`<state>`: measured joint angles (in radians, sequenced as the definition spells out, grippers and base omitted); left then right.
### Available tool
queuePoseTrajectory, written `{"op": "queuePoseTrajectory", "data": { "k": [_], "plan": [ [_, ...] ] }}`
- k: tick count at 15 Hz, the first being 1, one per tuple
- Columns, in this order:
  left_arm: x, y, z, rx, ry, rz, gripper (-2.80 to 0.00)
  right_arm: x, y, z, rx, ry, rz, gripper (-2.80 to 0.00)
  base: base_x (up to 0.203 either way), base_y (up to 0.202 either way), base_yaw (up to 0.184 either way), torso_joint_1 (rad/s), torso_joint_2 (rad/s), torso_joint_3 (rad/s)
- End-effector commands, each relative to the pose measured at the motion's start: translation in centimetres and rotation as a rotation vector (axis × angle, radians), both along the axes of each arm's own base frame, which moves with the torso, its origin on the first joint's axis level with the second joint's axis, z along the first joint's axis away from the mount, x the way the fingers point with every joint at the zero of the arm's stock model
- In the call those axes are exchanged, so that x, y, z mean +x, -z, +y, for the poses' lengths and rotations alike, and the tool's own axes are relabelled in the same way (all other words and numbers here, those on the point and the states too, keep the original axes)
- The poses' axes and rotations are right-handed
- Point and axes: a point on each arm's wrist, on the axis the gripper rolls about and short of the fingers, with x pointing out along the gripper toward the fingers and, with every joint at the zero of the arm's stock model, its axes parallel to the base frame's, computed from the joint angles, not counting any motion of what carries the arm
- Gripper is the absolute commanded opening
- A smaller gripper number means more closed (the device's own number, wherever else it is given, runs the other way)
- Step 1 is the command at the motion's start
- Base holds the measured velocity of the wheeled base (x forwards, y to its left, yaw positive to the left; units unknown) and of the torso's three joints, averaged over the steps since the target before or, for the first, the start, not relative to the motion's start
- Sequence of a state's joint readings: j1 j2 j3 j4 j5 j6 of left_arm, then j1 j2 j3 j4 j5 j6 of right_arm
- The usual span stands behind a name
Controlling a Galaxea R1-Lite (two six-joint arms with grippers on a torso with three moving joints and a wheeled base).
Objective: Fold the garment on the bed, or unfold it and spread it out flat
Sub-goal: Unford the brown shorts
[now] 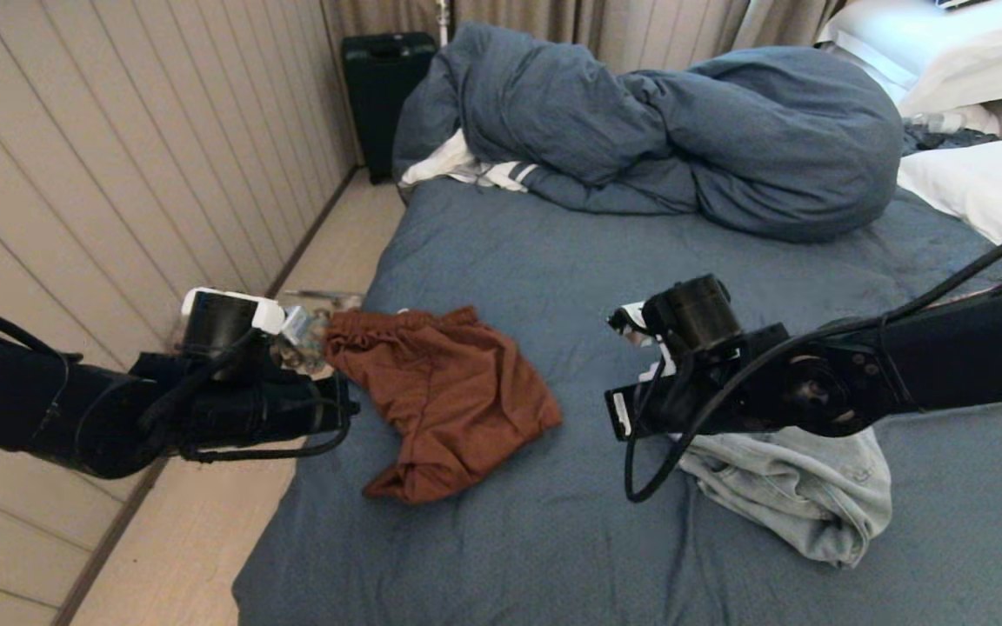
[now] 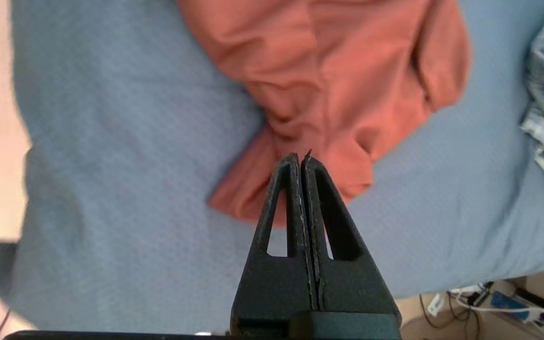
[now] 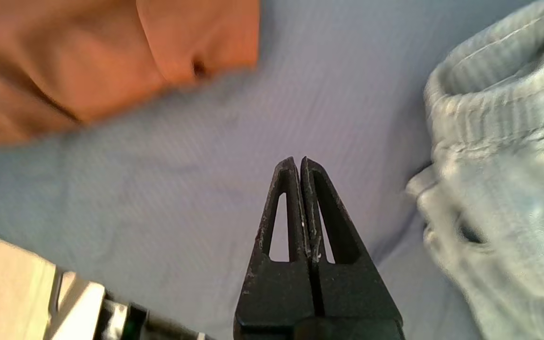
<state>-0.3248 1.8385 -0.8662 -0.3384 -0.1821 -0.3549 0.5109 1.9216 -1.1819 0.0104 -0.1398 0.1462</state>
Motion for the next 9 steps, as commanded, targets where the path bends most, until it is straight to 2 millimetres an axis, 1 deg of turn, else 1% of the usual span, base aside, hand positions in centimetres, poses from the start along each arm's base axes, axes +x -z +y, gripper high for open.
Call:
{"op": "queuePoseTrajectory", "data": {
  "k": [1, 2, 3, 4, 6, 8, 9],
  "plan": [
    [-0.2, 1.8, -0.4, 0.003, 0.012, 0.010, -2.80, 1.2, 2.7, 0.9, -0.028, 0.000, 0.061, -2.80, 0.000, 0.000, 0.000, 0.000, 0.00, 0.000],
    [0.2, 2.4, -0.5, 0.007, 0.011, 0.016, -2.80, 1.7, 3.2, 1.2, -0.026, -0.001, 0.063, -2.80, 0.000, 0.000, 0.000, 0.000, 0.00, 0.000],
    [0.7, 3.1, -0.7, 0.012, 0.004, 0.014, -2.80, 2.2, 4.0, 1.7, -0.022, 0.000, 0.064, 0.00, 0.000, 0.000, 0.000, 0.000, 0.00, 0.000],
    [1.0, 3.5, -0.8, 0.017, -0.006, 0.004, -2.80, 2.5, 4.5, 2.3, -0.005, -0.002, 0.047, 0.00, 0.000, 0.000, 0.000, 0.000, 0.00, 0.000],
    [1.5, 4.5, -1.2, 0.038, -0.031, -0.014, -2.80, 3.1, 5.9, 4.5, 0.020, -0.039, 0.009, 0.00, 0.000, 0.000, 0.000, 0.000, 0.00, 0.000],
    [1.5, 5.0, -1.4, 0.043, -0.027, -0.004, -2.80, 3.4, 6.4, 6.5, 0.028, -0.076, -0.009, 0.00, 0.000, 0.000, 0.000, 0.000, 0.00, 0.000],
    [1.5, 5.0, -1.5, 0.043, -0.025, -0.004, -2.80, 3.5, 7.2, 7.6, 0.023, -0.094, -0.005, 0.00, 0.000, 0.000, 0.000, 0.000, 0.00, 0.000]
  ]
}}
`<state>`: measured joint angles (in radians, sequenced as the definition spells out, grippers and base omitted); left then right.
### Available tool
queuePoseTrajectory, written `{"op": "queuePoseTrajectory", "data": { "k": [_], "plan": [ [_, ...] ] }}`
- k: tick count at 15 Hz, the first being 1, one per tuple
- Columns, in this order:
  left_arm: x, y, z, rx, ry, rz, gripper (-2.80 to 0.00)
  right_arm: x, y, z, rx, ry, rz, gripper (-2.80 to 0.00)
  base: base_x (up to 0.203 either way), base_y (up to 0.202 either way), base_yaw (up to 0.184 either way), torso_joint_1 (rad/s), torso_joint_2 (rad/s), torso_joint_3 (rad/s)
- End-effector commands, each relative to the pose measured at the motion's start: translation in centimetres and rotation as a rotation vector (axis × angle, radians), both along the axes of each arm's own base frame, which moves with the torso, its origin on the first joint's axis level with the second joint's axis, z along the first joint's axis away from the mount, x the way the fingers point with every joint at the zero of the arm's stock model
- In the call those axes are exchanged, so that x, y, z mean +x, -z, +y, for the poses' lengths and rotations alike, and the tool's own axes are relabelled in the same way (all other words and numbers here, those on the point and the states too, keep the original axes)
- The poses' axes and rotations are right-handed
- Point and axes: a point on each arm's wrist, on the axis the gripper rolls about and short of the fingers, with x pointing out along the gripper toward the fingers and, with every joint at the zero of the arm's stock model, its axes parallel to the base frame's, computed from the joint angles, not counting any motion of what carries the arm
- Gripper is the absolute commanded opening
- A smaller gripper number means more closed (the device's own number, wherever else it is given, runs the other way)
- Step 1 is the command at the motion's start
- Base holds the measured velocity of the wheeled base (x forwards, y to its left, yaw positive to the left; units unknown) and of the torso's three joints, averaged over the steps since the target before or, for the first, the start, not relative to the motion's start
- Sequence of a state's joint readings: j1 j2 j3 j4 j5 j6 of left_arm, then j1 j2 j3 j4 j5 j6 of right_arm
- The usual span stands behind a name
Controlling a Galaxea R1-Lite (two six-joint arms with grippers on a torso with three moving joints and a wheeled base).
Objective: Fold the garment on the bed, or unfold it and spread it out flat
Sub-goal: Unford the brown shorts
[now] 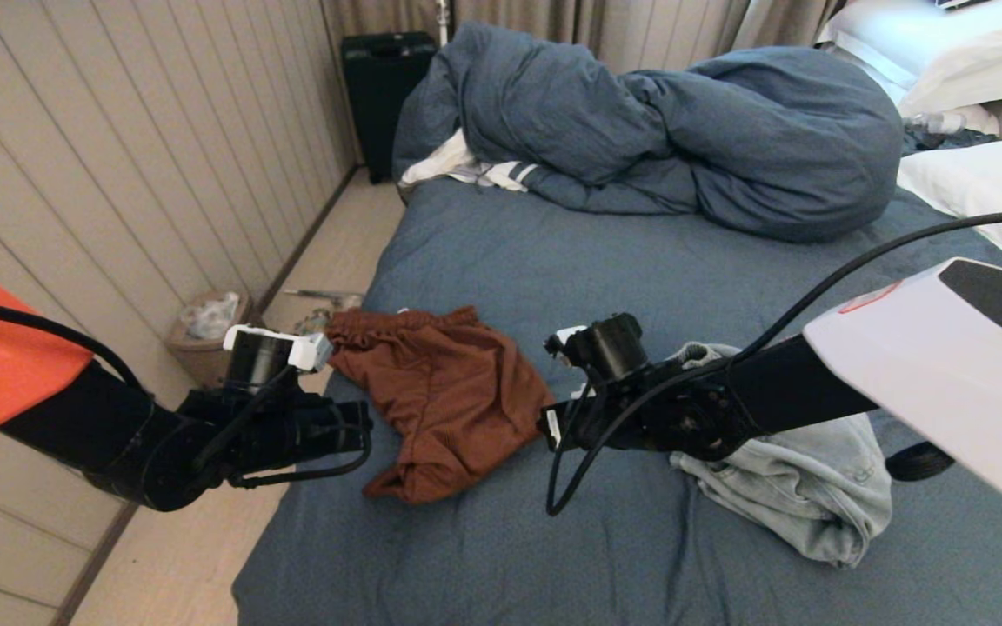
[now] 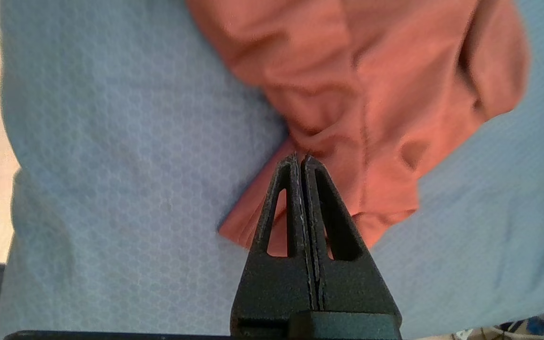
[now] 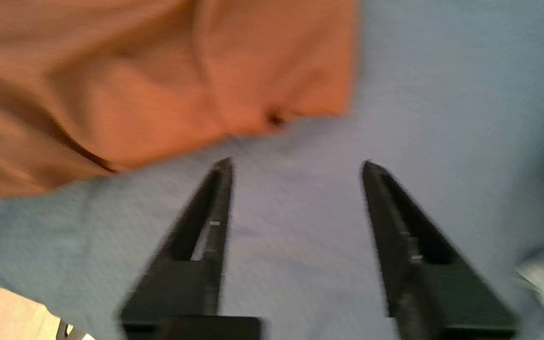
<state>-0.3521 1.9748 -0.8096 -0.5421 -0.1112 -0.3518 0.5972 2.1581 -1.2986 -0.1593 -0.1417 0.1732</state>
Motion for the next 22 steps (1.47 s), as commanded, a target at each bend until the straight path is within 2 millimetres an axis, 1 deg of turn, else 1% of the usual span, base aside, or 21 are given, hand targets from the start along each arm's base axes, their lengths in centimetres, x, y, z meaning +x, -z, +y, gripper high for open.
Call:
{"op": "queuePoseTrajectory", "data": {
  "k": [1, 3, 6, 9, 11, 12, 14, 15, 16, 18, 20, 22],
  "plan": [
    [0.2, 1.1, -0.3, 0.009, 0.004, 0.030, -2.80, 0.4, 2.9, 2.9, -0.027, -0.048, 0.029, 0.00, 0.000, 0.000, 0.000, 0.000, 0.00, 0.000],
    [0.2, 1.6, -0.4, 0.013, 0.007, 0.042, -2.80, 0.5, 3.4, 4.2, -0.031, -0.065, 0.021, 0.00, 0.000, 0.000, 0.000, 0.000, 0.00, 0.000],
    [0.2, 1.6, -0.4, 0.012, 0.007, 0.043, -2.80, 1.0, 3.9, 4.6, -0.050, -0.034, -0.001, 0.00, 0.000, 0.000, 0.000, 0.000, 0.00, 0.000],
    [0.3, 1.5, -0.3, 0.010, 0.005, 0.039, -2.80, 2.4, 4.8, 4.7, -0.106, 0.040, -0.056, 0.00, 0.000, 0.000, 0.000, 0.000, 0.00, 0.000],
    [0.3, 1.5, -0.4, 0.008, 0.004, 0.023, -2.80, 3.8, 5.3, 5.2, -0.125, 0.090, -0.150, 0.00, 0.000, 0.000, 0.000, 0.000, 0.00, 0.000],
    [0.4, 1.7, -0.4, 0.006, 0.004, 0.019, -2.80, 4.4, 5.5, 5.0, -0.133, 0.094, -0.179, 0.00, 0.000, 0.000, 0.000, 0.000, 0.00, 0.000],
    [0.5, 1.9, -0.4, 0.010, -0.002, 0.019, -2.80, 4.8, 5.5, 4.8, -0.136, 0.108, -0.189, 0.00, 0.000, 0.000, 0.000, 0.000, 0.00, 0.000],
    [0.6, 2.4, -0.5, 0.027, -0.021, 0.021, -2.80, 6.0, 5.9, 4.0, -0.142, 0.144, -0.199, 0.00, 0.000, 0.000, 0.000, 0.000, 0.00, 0.000],
    [0.7, 2.4, -0.5, 0.027, -0.023, 0.020, -2.80, 6.6, 6.0, 3.4, -0.144, 0.169, -0.205, -2.80, 0.000, 0.000, 0.000, 0.000, 0.00, 0.000],
    [0.7, 2.4, -0.5, 0.027, -0.023, 0.020, -2.80, 6.7, 5.9, 3.3, -0.142, 0.177, -0.210, -2.80, 0.000, 0.000, 0.000, 0.000, 0.00, 0.000],
    [0.7, 2.4, -0.5, 0.027, -0.023, 0.021, -2.80, 7.2, 5.2, 2.5, -0.134, 0.201, -0.220, -2.80, 0.000, 0.000, 0.000, 0.000, 0.00, 0.000],
    [0.7, 2.4, -0.5, 0.027, -0.023, 0.020, -2.80, 7.1, 5.0, 2.3, -0.133, 0.204, -0.220, -2.80, 0.000, 0.000, 0.000, 0.000, 0.00, 0.000]
  ]
}}
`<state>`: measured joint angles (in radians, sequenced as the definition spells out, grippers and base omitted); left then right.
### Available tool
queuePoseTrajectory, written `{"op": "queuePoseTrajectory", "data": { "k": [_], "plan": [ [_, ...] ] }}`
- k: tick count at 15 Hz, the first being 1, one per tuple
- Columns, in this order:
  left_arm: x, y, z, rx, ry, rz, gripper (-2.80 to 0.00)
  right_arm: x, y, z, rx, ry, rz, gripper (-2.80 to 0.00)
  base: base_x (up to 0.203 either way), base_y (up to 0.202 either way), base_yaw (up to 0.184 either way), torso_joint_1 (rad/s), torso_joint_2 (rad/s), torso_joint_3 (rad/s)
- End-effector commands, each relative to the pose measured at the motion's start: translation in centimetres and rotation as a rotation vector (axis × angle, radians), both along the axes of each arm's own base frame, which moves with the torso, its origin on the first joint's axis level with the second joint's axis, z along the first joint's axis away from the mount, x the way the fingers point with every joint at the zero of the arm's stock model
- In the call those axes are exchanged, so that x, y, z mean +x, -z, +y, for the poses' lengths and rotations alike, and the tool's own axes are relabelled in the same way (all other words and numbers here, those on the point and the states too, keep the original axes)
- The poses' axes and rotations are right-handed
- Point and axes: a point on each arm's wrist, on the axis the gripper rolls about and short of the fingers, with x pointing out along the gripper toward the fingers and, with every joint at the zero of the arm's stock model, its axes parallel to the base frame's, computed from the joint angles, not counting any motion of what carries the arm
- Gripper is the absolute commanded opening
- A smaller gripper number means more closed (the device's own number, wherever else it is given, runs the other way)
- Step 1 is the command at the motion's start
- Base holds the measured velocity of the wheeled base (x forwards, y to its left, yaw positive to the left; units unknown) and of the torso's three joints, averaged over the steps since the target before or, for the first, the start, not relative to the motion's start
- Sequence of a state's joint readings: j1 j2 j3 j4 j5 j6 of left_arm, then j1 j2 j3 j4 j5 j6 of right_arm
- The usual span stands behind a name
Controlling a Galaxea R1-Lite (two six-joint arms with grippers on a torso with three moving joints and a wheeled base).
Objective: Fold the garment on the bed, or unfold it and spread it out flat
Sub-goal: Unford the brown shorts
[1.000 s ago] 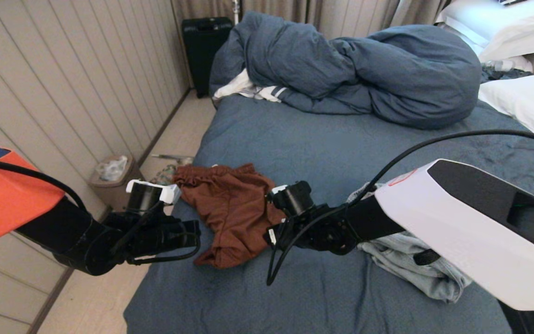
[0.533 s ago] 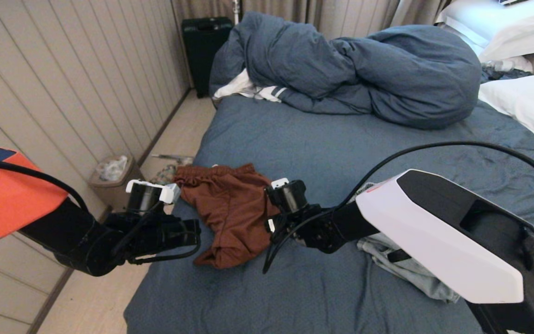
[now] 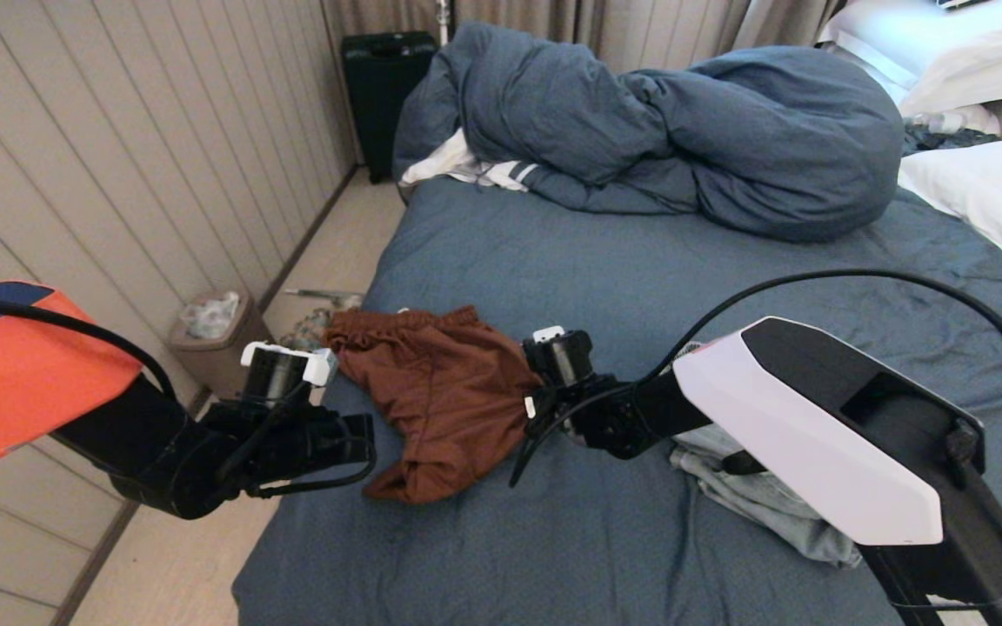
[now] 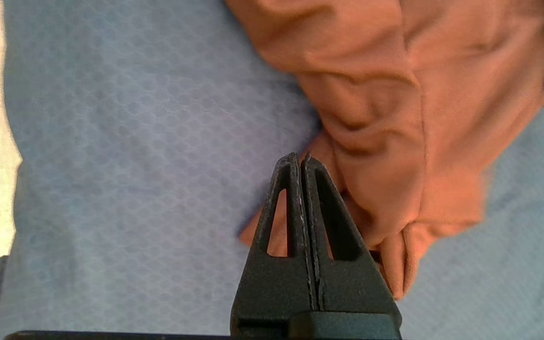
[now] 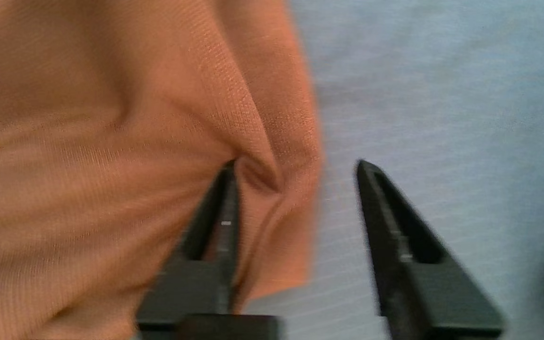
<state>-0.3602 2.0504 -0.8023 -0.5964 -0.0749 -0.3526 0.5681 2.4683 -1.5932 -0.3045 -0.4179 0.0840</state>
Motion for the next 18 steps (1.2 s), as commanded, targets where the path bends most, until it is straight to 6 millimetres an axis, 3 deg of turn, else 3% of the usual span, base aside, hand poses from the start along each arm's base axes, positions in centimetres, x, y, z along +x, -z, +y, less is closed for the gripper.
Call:
{"op": "queuePoseTrajectory", "data": {
  "k": [1, 5, 8, 11, 14, 18],
  "plan": [
    [0.0, 0.0, 0.0, -0.002, -0.003, 0.000, -2.80, -0.3, -1.3, -0.3, 0.014, 0.005, -0.016, -2.80, 0.000, 0.000, 0.000, 0.000, 0.00, 0.000],
    [0.0, -0.2, 0.0, -0.004, -0.004, -0.007, -2.80, -1.9, -4.5, -1.2, 0.035, -0.001, -0.033, -2.80, 0.000, 0.000, 0.000, 0.000, 0.00, 0.000],
    [-0.4, -0.6, 0.2, -0.005, -0.003, -0.014, -2.80, -5.1, -8.8, -2.7, 0.067, -0.009, -0.058, -2.80, 0.000, 0.000, 0.000, 0.000, 0.00, 0.000],
    [-0.9, -1.4, 0.3, -0.012, -0.003, -0.031, -2.80, -7.8, -10.3, -3.9, 0.088, -0.025, 0.006, -2.80, 0.000, 0.000, 0.000, 0.000, 0.00, 0.000],
    [-1.3, -1.9, 0.5, -0.017, 0.001, -0.039, -2.80, -13.1, -16.3, -7.0, 0.173, -0.074, 0.080, -2.80, 0.000, 0.000, 0.000, 0.000, 0.00, 0.000],
    [-1.4, -2.1, 0.5, -0.021, 0.003, -0.044, -2.80, -19.2, -19.7, -10.2, 0.203, -0.147, 0.244, -2.80, 0.000, 0.000, 0.000, 0.000, 0.00, 0.000]
  ]
}}
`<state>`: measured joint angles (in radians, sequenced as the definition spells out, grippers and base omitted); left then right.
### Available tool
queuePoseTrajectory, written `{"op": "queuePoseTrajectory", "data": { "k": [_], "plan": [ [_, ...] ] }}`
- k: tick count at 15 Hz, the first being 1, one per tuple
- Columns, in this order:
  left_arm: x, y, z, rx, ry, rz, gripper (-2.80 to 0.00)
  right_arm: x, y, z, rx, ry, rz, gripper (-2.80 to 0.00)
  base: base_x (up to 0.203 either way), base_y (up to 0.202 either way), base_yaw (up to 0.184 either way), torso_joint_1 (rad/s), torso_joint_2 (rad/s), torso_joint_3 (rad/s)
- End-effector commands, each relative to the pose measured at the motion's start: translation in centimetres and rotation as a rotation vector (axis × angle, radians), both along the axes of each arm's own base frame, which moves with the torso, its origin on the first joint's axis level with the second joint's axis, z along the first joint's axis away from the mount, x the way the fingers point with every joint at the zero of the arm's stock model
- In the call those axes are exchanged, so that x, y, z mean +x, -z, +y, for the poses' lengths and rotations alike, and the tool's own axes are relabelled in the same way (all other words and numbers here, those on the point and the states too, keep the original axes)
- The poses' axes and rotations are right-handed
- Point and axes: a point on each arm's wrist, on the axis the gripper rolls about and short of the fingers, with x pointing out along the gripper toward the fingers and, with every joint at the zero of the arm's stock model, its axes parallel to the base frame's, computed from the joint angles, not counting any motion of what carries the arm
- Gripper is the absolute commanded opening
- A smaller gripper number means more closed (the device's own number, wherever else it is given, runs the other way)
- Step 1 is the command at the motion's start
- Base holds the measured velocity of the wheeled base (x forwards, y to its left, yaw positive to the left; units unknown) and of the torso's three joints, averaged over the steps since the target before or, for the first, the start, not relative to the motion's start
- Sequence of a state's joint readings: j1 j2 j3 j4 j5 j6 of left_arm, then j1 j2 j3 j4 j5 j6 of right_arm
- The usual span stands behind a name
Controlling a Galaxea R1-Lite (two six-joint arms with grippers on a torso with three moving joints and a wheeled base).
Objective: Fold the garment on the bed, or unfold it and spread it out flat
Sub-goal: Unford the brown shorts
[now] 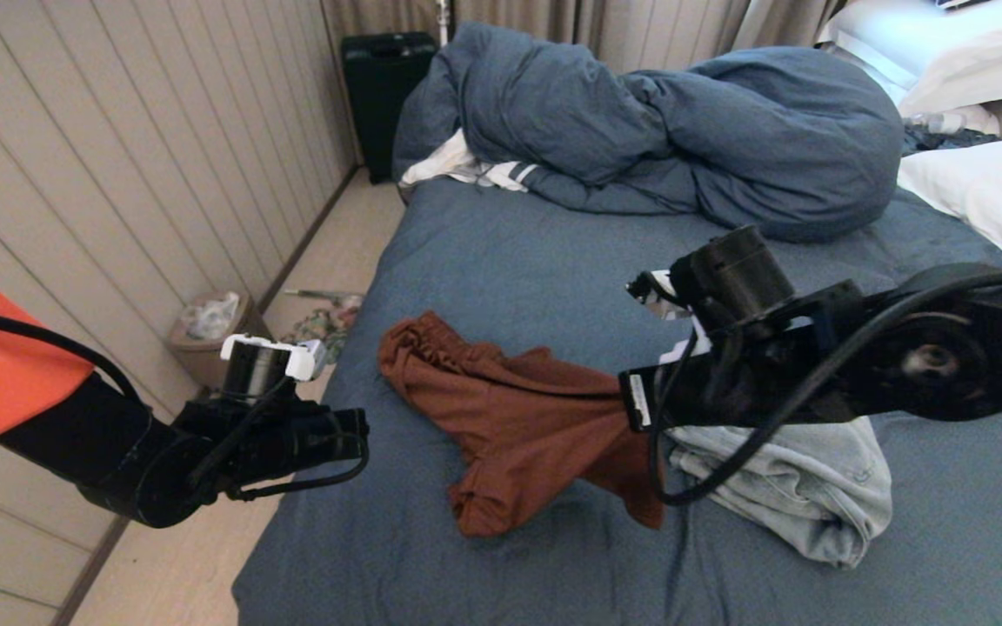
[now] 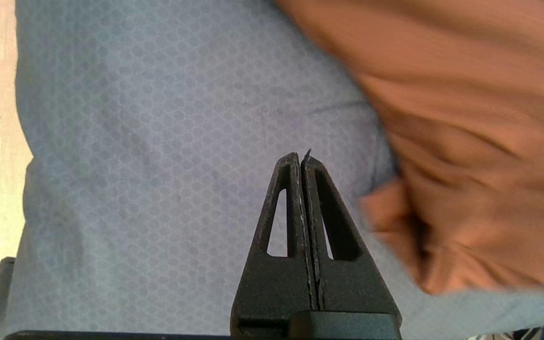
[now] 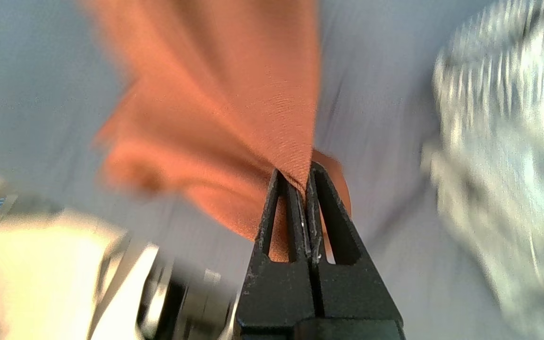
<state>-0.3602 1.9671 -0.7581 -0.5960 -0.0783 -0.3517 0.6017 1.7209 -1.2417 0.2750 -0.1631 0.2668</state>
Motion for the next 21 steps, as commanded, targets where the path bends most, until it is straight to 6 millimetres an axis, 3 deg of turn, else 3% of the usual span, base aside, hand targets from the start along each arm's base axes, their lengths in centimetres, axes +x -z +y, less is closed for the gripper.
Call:
{"op": "queuePoseTrajectory", "data": {
  "k": [1, 3, 5, 12, 15, 19, 21],
  "plan": [
    [0.0, -0.2, 0.0, -0.006, 0.000, -0.008, -2.80, -4.3, -3.3, -2.2, 0.025, -0.033, 0.000, -2.80, 0.000, 0.000, 0.000, 0.000, 0.00, 0.000],
    [-0.1, -0.2, 0.0, -0.006, 0.000, -0.007, -2.80, -4.1, -2.8, -2.2, 0.012, -0.032, 0.025, -2.80, 0.000, 0.000, 0.000, 0.000, 0.00, 0.000],
    [-0.1, -0.2, 0.0, -0.007, -0.001, -0.006, -2.80, -2.1, -1.6, -1.8, -0.004, -0.007, 0.059, -2.80, 0.000, 0.000, 0.000, 0.000, 0.00, 0.000],
    [0.1, -0.1, 0.0, -0.006, -0.004, -0.005, -2.80, 10.2, 2.2, -1.3, 0.004, 0.144, 0.085, -2.80, 0.000, 0.000, 0.000, 0.000, 0.00, 0.000],
    [0.1, -0.1, 0.0, -0.007, -0.006, -0.006, -2.80, 14.0, 3.1, -1.9, 0.023, 0.194, 0.057, -2.80, 0.000, 0.000, 0.000, 0.000, 0.00, 0.000],
    [0.4, -0.1, -0.1, -0.025, -0.019, -0.038, -2.80, 16.8, 3.2, -3.0, 0.041, 0.246, 0.012, -2.80, 0.000, 0.000, 0.000, 0.000, 0.00, 0.000],
    [0.4, -0.1, -0.1, -0.027, -0.020, -0.039, -2.80, 17.6, 2.5, -4.6, 0.048, 0.286, -0.014, -2.80, 0.000, 0.000, 0.000, 0.000, 0.00, 0.000]
  ]
}}
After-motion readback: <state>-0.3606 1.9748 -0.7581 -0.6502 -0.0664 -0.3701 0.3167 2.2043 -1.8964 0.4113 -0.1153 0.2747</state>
